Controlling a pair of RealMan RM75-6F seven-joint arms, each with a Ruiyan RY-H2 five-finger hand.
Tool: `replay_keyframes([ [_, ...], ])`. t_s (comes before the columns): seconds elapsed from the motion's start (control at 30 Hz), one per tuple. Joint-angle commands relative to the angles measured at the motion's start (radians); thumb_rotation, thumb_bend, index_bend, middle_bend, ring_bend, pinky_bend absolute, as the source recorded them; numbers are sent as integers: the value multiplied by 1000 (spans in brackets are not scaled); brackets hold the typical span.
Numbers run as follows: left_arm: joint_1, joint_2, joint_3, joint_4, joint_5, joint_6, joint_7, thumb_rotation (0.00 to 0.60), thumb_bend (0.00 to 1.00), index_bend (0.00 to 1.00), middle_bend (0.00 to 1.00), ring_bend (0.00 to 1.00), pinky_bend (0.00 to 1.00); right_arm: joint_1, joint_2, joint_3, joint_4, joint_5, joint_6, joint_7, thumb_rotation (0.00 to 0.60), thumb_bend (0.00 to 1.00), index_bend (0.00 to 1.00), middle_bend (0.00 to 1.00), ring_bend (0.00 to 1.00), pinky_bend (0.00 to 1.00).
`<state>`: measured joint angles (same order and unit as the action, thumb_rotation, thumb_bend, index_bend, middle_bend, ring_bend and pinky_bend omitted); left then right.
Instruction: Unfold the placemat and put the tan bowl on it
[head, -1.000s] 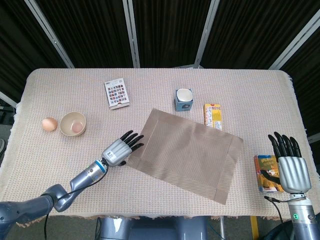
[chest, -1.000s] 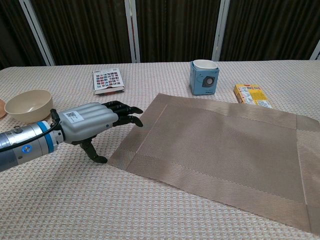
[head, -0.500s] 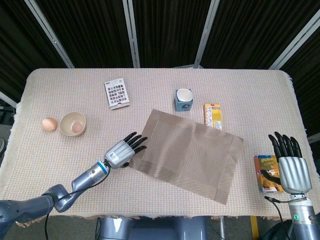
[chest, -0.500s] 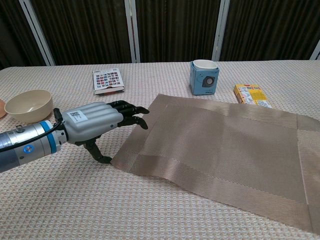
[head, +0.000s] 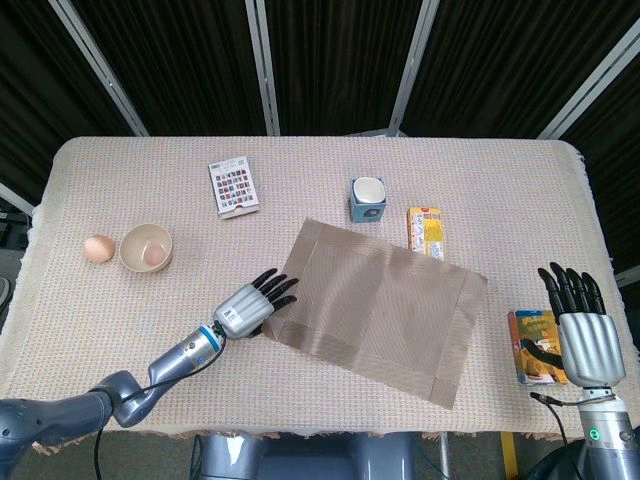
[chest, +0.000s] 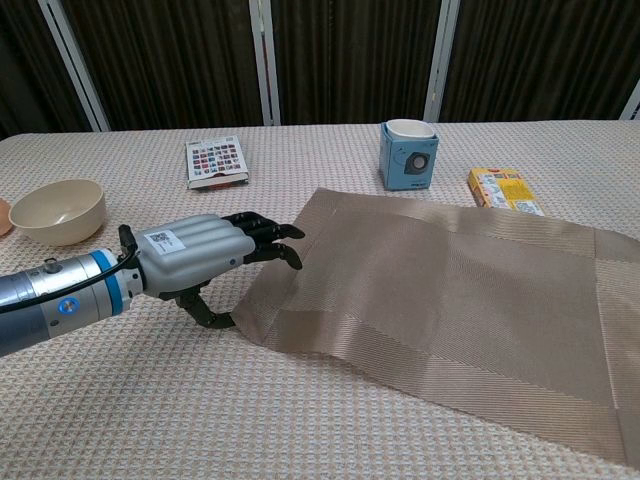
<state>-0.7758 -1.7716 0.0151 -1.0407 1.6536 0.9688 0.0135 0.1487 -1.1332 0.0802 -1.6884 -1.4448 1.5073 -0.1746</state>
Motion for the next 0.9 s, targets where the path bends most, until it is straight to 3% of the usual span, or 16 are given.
replay_keyframes([
  [0.03,-1,-3,1,-3,-4,-1,-4,600,420,206,0,0,0,-1,1,1,1,-1,-1,2,600,0,0,0,0,0],
  [0.27,-2,-2,8,-11,-7,0,-2,600,421,241,0,0,0,-5,3,6,3,-4,-2,7,600,0,0,0,0,0],
  [0.53,2,-16,15,-9,-14,0,-8,600,423,445,0,0,0,-9,8,10,-1,-9,-1,15,600,0,0,0,0,0],
  [0.9,8,-19,20,-8,-23,4,3,600,469,581,0,0,0,-14,13,15,-7,-19,3,22,600,0,0,0,0,0],
])
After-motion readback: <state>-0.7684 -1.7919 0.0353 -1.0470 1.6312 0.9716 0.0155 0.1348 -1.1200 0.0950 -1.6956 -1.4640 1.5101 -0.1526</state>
